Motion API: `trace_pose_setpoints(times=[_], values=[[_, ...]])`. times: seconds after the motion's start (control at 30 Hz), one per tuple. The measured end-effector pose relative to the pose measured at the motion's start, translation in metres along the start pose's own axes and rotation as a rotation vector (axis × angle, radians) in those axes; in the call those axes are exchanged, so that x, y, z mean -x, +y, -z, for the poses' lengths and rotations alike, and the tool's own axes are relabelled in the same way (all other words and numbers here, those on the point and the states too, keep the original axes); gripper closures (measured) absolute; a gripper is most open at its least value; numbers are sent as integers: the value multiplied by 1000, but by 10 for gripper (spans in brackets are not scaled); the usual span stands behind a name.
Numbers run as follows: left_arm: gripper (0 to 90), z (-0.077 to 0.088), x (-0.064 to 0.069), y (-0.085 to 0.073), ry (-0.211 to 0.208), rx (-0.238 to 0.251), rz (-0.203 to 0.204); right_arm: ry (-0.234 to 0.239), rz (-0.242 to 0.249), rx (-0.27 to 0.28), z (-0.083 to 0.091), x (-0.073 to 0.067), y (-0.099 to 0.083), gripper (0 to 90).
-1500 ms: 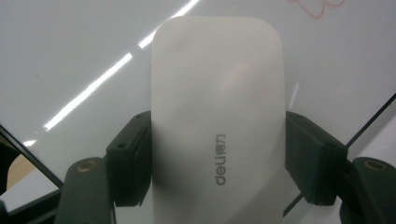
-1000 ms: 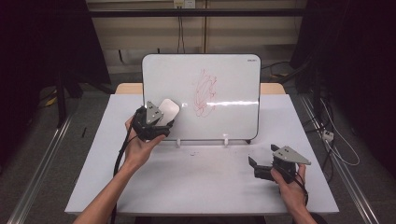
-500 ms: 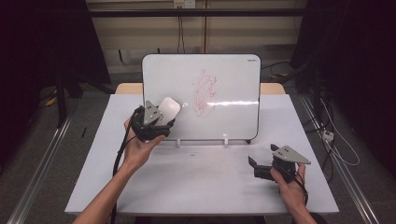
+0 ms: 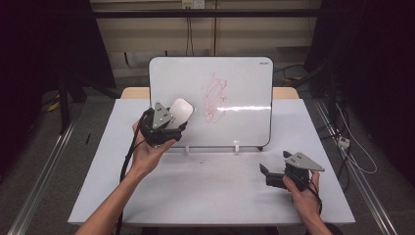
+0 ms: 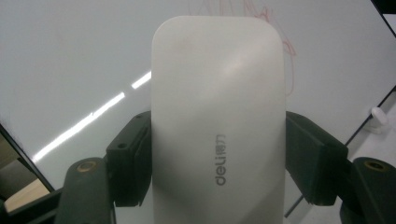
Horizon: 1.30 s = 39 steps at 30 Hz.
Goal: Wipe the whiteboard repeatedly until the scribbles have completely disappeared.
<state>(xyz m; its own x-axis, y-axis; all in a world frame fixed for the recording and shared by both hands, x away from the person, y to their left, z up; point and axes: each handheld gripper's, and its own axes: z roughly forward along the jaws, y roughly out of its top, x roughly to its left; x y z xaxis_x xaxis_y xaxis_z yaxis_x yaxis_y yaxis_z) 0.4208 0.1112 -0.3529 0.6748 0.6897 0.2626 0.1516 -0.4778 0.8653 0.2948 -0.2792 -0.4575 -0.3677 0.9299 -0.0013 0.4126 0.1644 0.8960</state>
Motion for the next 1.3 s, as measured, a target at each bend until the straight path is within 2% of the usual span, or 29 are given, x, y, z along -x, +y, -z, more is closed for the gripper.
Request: trace_pose_setpoints(times=[0.3, 0.53, 0.57, 0.63, 0.67, 0.83, 0.9, 1.0, 1.07, 1.1, 1.17, 1.3], values=[[311, -7, -1, 20, 30, 16, -13, 6, -2, -2, 0, 3, -2, 42], [311, -17, -4, 29, 44, 6, -20, 12, -3, 5, -1, 4, -2, 41], [312, -19, -4, 32, 55, 18, -17, 13, -3, 5, -1, 4, -2, 42], [311, -20, -4, 34, 50, 9, -24, 14, -9, 6, 0, 4, -2, 41], [312, -21, -3, 39, 63, 18, -40, 14, -8, 5, 0, 4, -2, 39], [311, -28, -2, 48, 65, 27, -49, 16, -4, 5, 0, 3, -2, 40], [311, -31, -1, 52, 79, 27, -69, 16, -2, 7, 0, 3, -1, 39], [312, -32, -2, 56, 70, 31, -55, 17, -1, 6, 1, 3, -1, 40], [312, -34, -3, 59, 81, 30, -64, 15, 0, 6, 2, 2, -1, 40], [311, -36, -3, 61, 85, 38, -54, 17, 3, 9, 3, 1, 0, 39], [311, -37, -4, 64, 89, 28, -70, 19, 4, 8, 3, 0, 0, 39], [312, -42, -7, 69, 102, 27, -70, 21, 5, 4, 2, 0, 0, 39]])
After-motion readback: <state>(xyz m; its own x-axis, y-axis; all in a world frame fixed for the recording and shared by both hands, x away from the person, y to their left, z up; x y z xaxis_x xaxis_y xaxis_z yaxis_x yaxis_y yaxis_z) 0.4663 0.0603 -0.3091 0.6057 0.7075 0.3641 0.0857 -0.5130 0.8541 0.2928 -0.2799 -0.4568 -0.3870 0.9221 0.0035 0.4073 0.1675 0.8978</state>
